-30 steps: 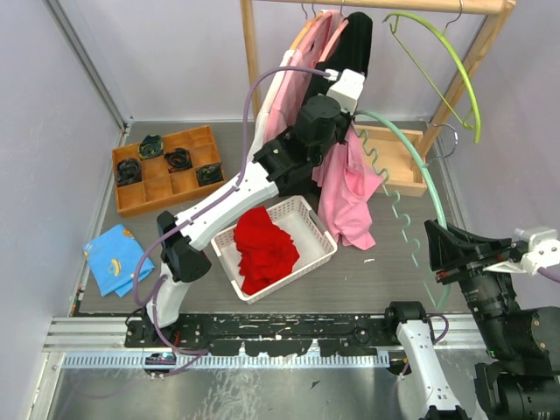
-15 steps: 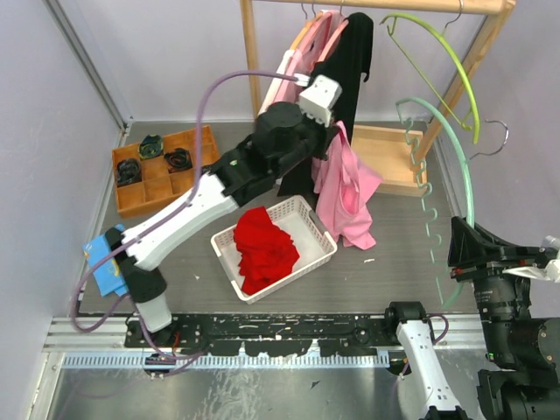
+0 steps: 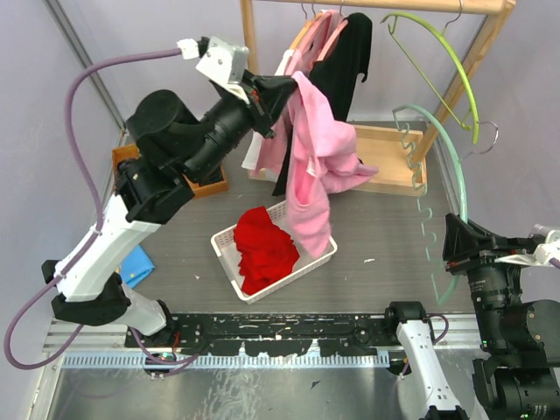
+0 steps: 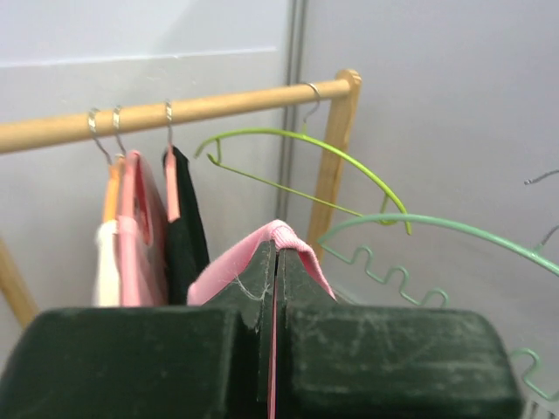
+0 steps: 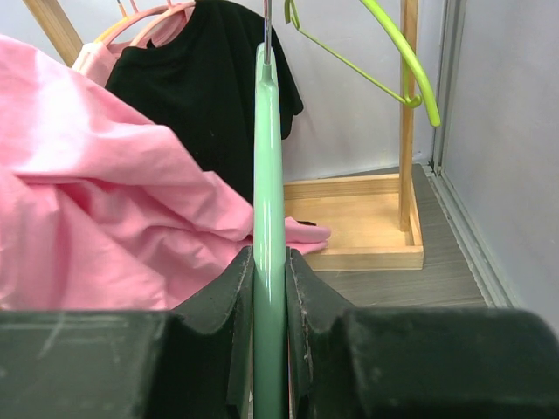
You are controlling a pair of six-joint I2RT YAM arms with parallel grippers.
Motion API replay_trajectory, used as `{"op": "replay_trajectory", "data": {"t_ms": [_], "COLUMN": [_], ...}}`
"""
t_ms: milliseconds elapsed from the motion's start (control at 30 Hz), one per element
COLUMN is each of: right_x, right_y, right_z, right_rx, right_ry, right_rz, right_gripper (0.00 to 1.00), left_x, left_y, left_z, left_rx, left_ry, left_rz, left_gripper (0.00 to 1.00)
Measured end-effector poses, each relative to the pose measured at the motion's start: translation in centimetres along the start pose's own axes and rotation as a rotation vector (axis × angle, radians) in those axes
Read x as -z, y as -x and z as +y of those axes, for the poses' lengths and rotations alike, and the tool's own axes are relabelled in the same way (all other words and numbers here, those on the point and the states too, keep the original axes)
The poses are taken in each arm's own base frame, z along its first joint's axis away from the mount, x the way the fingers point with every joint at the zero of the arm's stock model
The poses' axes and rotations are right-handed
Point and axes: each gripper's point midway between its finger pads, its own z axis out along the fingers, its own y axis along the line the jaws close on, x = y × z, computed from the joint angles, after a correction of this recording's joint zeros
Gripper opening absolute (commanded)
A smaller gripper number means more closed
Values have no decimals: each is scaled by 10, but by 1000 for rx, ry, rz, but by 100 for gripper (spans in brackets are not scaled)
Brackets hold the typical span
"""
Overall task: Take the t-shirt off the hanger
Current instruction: Place the T-shirt in the bin.
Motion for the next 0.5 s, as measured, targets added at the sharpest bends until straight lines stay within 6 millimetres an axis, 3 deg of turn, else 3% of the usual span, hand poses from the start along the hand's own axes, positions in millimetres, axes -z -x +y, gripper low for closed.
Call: {"op": "replay_trajectory", "data": {"t_ms": [500], "right_x": [-2], "right_y": [-5], "right_z": [2], "right_rx": [-7], "right_ry": [12], "right_rz": [15], "right_gripper": [1], "left_x": [33], "left_y": [57], "left_z": [26], "left_rx": [-95], "left_ry": [85], "left_rz": [-77], "left_gripper": [0]}}
